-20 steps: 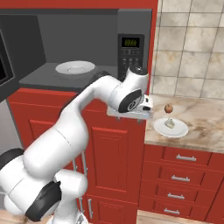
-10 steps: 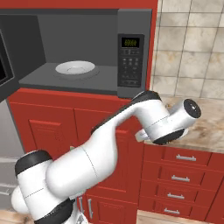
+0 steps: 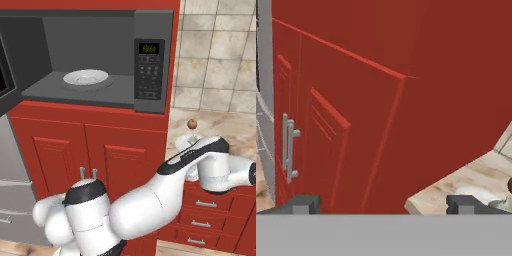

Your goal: Pick the garlic from the counter and place it in the microwave.

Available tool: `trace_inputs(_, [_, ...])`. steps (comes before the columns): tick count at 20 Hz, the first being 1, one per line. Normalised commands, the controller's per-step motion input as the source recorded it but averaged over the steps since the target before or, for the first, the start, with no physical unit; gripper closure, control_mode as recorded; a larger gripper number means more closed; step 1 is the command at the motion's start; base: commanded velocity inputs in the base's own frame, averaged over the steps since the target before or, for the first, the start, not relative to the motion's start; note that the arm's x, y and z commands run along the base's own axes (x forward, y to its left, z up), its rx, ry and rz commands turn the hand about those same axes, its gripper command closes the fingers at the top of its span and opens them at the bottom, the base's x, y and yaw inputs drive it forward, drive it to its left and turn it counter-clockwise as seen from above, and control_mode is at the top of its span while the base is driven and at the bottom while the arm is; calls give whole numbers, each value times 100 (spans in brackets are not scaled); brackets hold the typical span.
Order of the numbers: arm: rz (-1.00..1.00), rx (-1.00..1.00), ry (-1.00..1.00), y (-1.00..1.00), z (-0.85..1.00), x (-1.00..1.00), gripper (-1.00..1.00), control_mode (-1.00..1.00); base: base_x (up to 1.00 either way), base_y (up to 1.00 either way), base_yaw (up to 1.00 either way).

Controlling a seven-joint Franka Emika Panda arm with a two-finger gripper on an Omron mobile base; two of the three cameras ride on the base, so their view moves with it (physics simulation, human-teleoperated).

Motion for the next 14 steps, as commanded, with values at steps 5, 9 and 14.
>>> trace_inputs(5, [0,17,-8,-24,0,100,-100,-100,0,0,0])
trace_inputs(9, [0,2,0,-26,-15,94,-100,-100,0,0,0])
trace_inputs(14, [0,0,0,-6,-11,97,-100,-100,0,0,0])
